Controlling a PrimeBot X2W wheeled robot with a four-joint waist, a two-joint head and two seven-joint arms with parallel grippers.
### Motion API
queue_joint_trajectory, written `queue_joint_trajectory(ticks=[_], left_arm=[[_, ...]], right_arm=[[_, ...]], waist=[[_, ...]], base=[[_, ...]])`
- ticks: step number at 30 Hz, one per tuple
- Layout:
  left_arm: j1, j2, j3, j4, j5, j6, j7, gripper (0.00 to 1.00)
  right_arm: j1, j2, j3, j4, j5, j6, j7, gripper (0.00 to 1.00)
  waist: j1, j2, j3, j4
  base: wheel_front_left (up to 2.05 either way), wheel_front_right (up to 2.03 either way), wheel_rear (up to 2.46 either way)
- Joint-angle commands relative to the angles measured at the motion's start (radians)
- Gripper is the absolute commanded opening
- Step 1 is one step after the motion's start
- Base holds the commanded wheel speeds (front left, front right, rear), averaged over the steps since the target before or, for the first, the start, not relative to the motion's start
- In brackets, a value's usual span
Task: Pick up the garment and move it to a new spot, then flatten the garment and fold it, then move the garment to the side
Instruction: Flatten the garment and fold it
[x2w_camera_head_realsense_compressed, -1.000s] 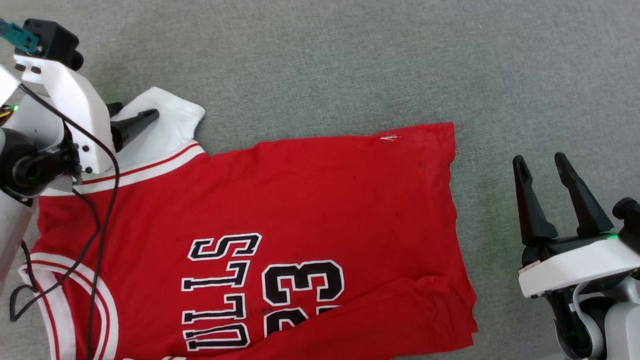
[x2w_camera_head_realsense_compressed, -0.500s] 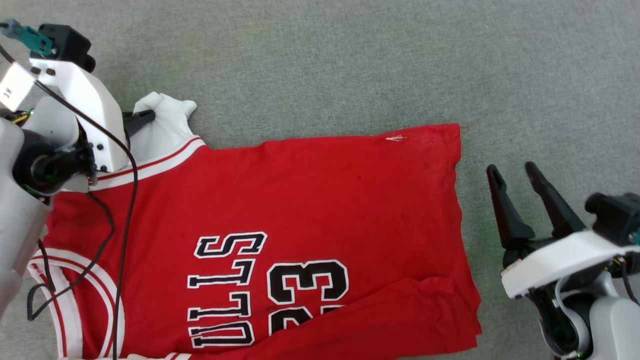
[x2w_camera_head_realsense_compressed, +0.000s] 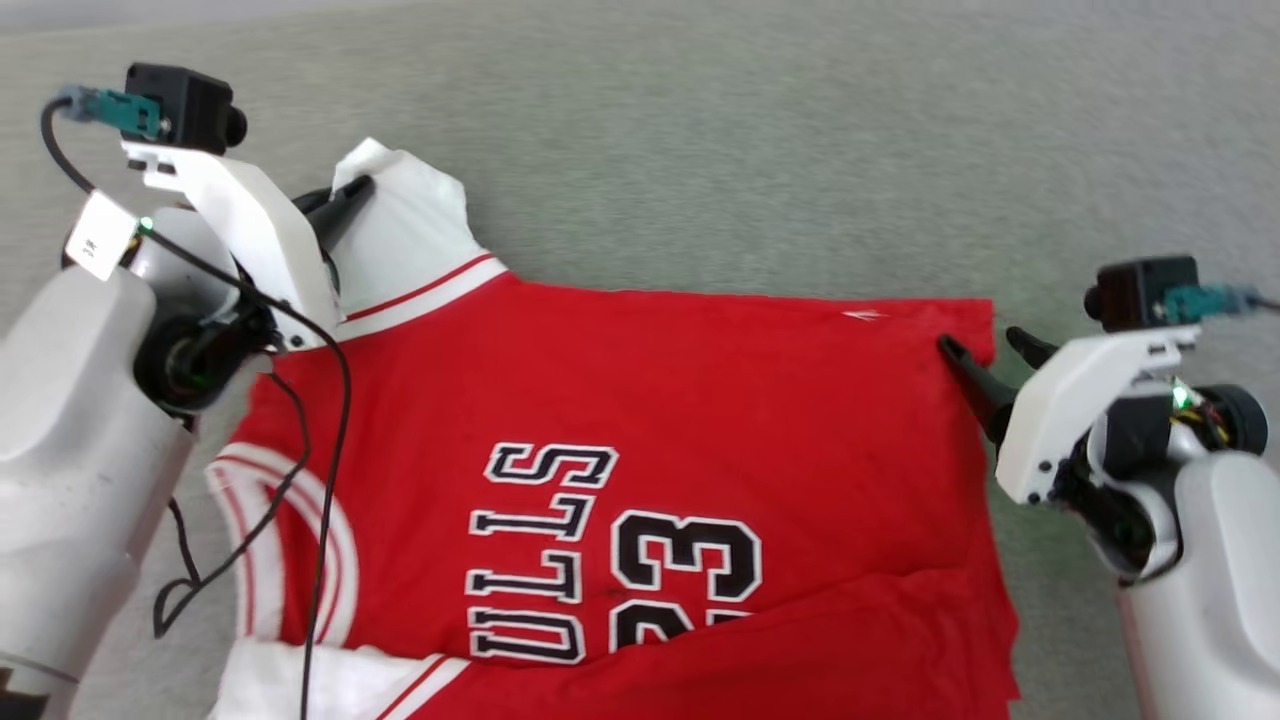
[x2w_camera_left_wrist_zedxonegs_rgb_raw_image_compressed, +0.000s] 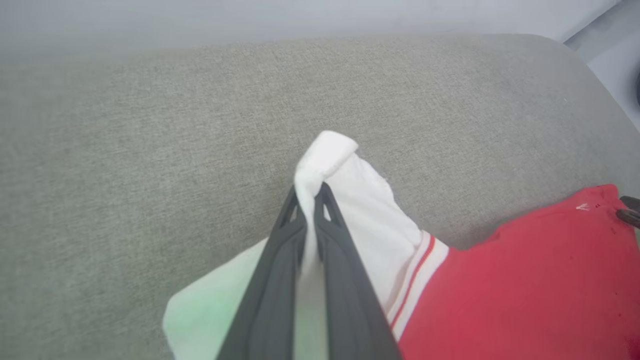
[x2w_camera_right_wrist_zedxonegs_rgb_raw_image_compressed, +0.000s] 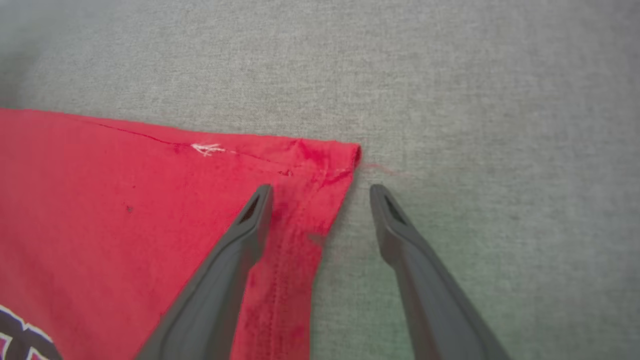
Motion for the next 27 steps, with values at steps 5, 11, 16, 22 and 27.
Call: queue_joint_trajectory(ticks=[5, 11, 16, 22, 27], left_arm=[[0.045, -0.02, 0.009, -0.044, -0.016, 0.002, -0.063, 0.0], [0.071, -0.029, 0.003, -0.077, -0.016, 0.001, -0.105, 0.0], [0.094, -0.033, -0.004, -0.089, -0.024, 0.001, -0.13, 0.0], [0.131, -0.023, 0.0, -0.097, -0.031, 0.001, -0.171, 0.0], [0.193, -0.009, 0.003, -0.131, -0.02, 0.01, -0.226, 0.0]], right_arm=[[-0.108, -0.055, 0.03, 0.07, -0.016, 0.0, 0.149, 1.0], [-0.156, -0.076, 0.077, 0.215, -0.017, 0.0, 0.269, 1.0], [-0.139, -0.069, 0.097, 0.312, 0.023, 0.001, 0.396, 0.0], [-0.192, -0.1, 0.071, 0.23, 0.015, -0.001, 0.292, 0.0], [-0.144, -0.104, 0.028, 0.121, 0.005, -0.001, 0.219, 0.0]], waist=[[0.0, 0.0, -0.008, 0.072], [0.0, 0.0, 0.012, 0.105], [0.0, 0.0, 0.01, 0.119], [0.0, 0.0, -0.017, 0.124], [0.0, 0.0, -0.064, 0.134]], base=[[0.0, 0.0, 0.0], [0.0, 0.0, 0.0], [0.0, 0.0, 0.0], [0.0, 0.0, 0.0], [0.0, 0.0, 0.0]])
